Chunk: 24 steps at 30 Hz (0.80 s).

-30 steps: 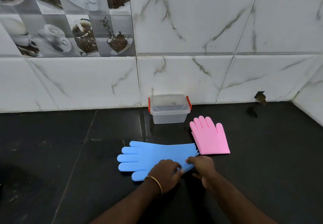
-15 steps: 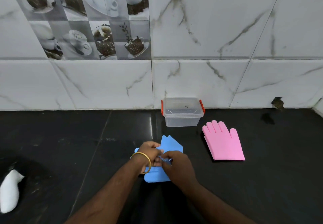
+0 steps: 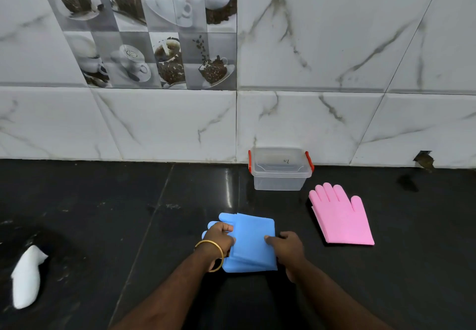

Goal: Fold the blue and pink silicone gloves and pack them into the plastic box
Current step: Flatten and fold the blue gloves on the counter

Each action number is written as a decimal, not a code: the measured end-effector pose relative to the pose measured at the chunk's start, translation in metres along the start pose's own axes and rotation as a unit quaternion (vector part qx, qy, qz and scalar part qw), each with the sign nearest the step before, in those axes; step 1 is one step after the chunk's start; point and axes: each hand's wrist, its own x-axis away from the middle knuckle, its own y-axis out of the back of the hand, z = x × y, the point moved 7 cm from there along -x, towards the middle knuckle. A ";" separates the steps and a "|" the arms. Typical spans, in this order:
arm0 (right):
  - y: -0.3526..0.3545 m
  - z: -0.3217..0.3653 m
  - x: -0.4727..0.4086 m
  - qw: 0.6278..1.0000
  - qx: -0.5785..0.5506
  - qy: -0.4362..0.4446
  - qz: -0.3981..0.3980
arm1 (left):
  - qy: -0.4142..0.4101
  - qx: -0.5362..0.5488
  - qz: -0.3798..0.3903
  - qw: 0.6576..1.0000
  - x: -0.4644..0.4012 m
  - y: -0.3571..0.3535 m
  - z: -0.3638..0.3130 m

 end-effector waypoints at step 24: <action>-0.023 0.164 0.100 0.747 0.303 0.590 -0.049 | 0.052 0.466 0.293 0.833 0.079 -0.012 -0.076</action>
